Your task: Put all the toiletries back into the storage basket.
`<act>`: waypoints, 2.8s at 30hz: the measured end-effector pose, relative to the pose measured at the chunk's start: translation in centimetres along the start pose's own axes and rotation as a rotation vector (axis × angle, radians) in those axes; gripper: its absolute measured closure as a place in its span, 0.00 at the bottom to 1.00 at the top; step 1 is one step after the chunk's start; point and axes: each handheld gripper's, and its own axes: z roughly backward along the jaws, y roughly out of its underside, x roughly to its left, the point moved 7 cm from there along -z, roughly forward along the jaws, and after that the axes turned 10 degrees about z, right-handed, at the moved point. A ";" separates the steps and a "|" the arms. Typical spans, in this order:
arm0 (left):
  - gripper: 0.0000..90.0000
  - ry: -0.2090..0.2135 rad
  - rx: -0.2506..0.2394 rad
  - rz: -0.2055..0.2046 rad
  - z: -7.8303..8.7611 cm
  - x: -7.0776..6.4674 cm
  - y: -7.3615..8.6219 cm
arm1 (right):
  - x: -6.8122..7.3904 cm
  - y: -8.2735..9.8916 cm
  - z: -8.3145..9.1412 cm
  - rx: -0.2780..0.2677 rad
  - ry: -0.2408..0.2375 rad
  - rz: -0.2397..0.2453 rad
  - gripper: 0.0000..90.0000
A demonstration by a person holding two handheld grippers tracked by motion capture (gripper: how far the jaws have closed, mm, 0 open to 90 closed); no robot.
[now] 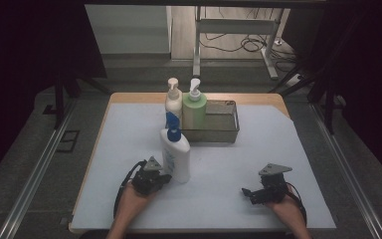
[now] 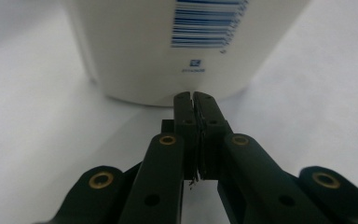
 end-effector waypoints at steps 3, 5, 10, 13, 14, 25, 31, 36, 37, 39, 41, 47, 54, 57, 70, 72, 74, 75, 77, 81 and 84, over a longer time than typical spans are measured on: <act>0.97 -0.007 0.013 -0.016 -0.2 -0.2 0.1 | 0.0 0.0 0.0 0.001 -0.001 0.000 0.00; 0.93 -0.011 0.007 -0.012 -0.1 -0.1 0.1 | 0.0 0.0 0.0 0.002 -0.002 -0.001 0.00; 0.81 -0.030 -0.017 -0.006 0.6 0.2 0.1 | 0.0 0.0 0.0 0.003 -0.004 0.000 0.00; 0.72 -0.037 -0.021 -0.003 0.9 0.2 0.4 | 0.0 0.0 0.0 0.006 -0.007 -0.001 0.00; 0.69 -0.052 -0.021 -0.013 0.9 0.3 0.5 | 0.0 -0.1 0.0 0.006 -0.006 -0.002 0.00; 0.31 -0.094 -0.012 0.020 1.4 0.2 1.5 | 0.1 -0.5 0.6 -0.019 -0.023 0.006 0.00; 0.19 -0.114 -0.023 0.049 2.0 0.5 2.5 | 0.8 -1.5 1.2 -0.029 -0.045 0.033 0.00; 0.15 -0.136 -0.040 0.036 2.4 0.7 3.0 | 1.6 -2.9 1.6 -0.060 -0.062 0.064 0.00; 0.15 -0.142 -0.043 0.031 2.5 0.7 3.0 | 1.7 -3.1 1.6 -0.064 -0.064 0.071 0.00; 0.14 -0.158 -0.049 0.016 2.5 0.7 3.0 | 2.0 -3.8 1.7 -0.077 -0.071 0.082 0.00; 0.14 -0.172 -0.055 0.010 2.4 0.6 3.1 | 2.4 -4.4 1.8 -0.090 -0.086 0.089 0.00; 0.14 -0.188 -0.062 0.004 2.2 0.8 3.5 | 3.0 -6.1 1.4 -0.109 -0.099 0.110 0.00; 0.14 -0.193 -0.057 0.001 2.0 1.0 3.7 | 3.7 -8.3 1.2 -0.137 -0.143 0.117 0.00; 0.14 -0.182 -0.058 0.014 2.0 1.0 3.7 | 4.0 -9.3 1.1 -0.144 -0.148 0.123 0.00; 0.14 -0.173 -0.057 0.024 2.0 1.2 3.7 | 5.7 -13.4 0.3 -0.179 -0.172 0.139 0.00; 0.14 -0.173 -0.057 0.023 2.0 1.2 3.7 | 6.2 -14.0 0.1 -0.184 -0.173 0.142 0.00; 0.14 -0.173 -0.057 0.023 2.0 1.2 3.7 | 6.6 -14.5 -0.2 -0.191 -0.172 0.143 0.00; 0.14 -0.173 -0.056 0.024 2.0 1.2 3.7 | 6.8 -14.8 -0.3 -0.194 -0.174 0.138 0.00; 0.14 -0.173 -0.057 0.024 2.0 1.2 3.7 | 7.1 -15.3 -0.5 -0.200 -0.177 0.139 0.00; 0.14 -0.173 -0.057 0.024 2.0 1.2 3.7 | 7.7 -16.1 -0.7 -0.203 -0.177 0.151 0.00; 0.14 -0.173 -0.057 0.025 2.0 1.2 3.7 | 8.1 -16.7 -0.9 -0.206 -0.180 0.156 0.01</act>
